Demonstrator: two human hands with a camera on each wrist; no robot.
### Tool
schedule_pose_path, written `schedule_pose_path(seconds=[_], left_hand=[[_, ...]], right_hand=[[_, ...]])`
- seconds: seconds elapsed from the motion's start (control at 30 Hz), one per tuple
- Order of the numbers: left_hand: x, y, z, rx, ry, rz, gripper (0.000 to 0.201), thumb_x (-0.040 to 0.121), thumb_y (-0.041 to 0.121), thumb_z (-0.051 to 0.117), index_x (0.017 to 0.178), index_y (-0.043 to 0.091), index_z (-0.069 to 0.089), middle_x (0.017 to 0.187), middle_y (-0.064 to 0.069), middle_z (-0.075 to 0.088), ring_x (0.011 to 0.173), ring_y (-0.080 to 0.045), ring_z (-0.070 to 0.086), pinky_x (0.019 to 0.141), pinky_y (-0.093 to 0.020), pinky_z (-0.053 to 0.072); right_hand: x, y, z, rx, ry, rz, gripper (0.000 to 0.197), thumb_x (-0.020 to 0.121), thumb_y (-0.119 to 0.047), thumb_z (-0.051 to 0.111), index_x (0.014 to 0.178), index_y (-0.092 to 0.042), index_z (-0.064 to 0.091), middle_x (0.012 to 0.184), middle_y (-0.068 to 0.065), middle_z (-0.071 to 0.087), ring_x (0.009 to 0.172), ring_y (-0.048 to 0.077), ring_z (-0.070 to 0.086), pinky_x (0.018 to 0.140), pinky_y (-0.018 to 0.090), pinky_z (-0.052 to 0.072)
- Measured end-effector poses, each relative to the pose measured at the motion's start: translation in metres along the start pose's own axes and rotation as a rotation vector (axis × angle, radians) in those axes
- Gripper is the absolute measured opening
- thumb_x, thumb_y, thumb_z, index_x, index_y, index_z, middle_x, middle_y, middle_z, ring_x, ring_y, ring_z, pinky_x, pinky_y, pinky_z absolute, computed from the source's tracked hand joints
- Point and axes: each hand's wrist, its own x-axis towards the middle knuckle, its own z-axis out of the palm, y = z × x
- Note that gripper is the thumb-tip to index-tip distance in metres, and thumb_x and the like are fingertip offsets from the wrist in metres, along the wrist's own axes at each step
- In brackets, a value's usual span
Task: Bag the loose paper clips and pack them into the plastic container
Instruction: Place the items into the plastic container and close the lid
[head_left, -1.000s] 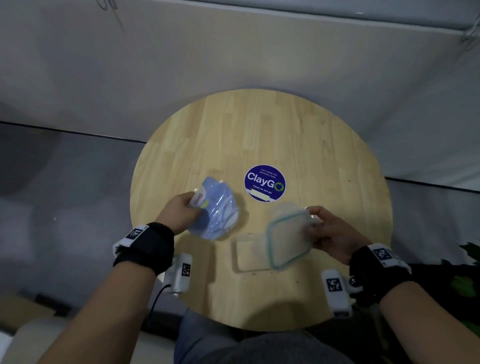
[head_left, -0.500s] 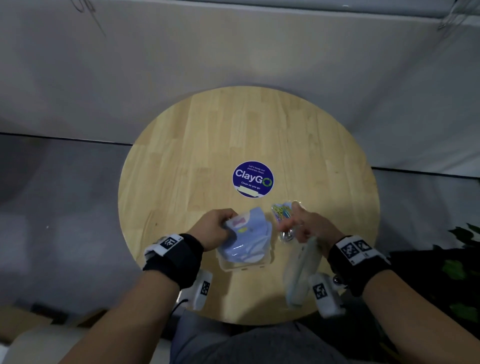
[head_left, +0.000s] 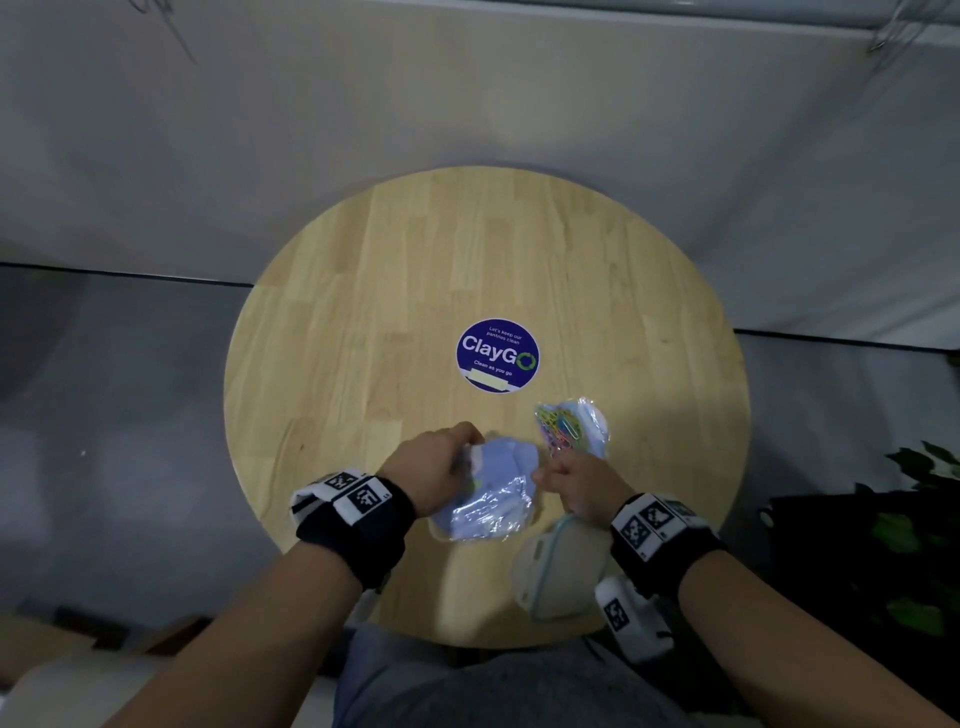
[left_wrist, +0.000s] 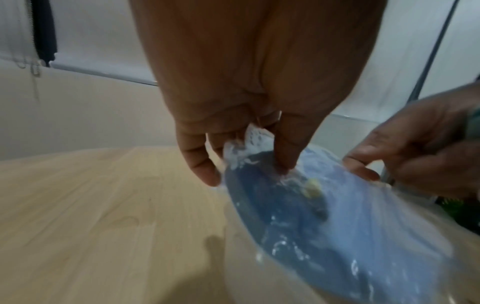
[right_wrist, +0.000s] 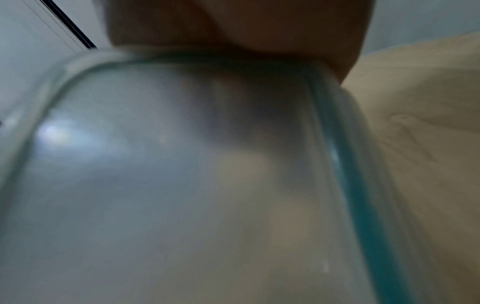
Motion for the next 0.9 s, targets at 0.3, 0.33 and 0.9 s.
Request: schedule_pose_path(seconds=[0.3,0.33,0.9], left_hand=[[-0.002,0.007,0.006,0.032,0.073,0.037,0.016,0.089,0.027,0.054,0.096,0.013,0.053,0.093,-0.009,0.062,0.085,-0.030,0.057,0.067,-0.033,0.041],[-0.002,0.009,0.005,0.030,0.086,0.040,0.017,0.089,0.028,0.055,0.094,0.012,0.053,0.091,-0.010,0.063,0.083,-0.030,0.056,0.066,-0.033,0.040],[-0.020,0.007,-0.017,-0.655,0.079,-0.196,0.053,0.082,-0.007,0.043,0.120,0.030,0.049,0.079,-0.002,0.049,0.063,-0.017,0.047,0.061,-0.024,0.039]], right_hand=[[0.008,-0.024,0.017,-0.277,-0.017,-0.063,0.022,0.090,-0.031,0.052,0.081,-0.014,0.042,0.084,0.009,0.052,0.084,0.027,0.053,0.075,0.035,0.039],[0.009,-0.024,0.018,-0.273,-0.025,-0.067,0.022,0.090,-0.031,0.052,0.084,-0.013,0.042,0.086,0.009,0.053,0.084,0.026,0.052,0.075,0.033,0.038],[0.007,-0.017,0.006,-0.110,-0.204,-0.056,0.040,0.091,-0.035,0.055,0.105,0.002,0.061,0.109,0.023,0.066,0.102,0.035,0.061,0.096,0.045,0.044]])
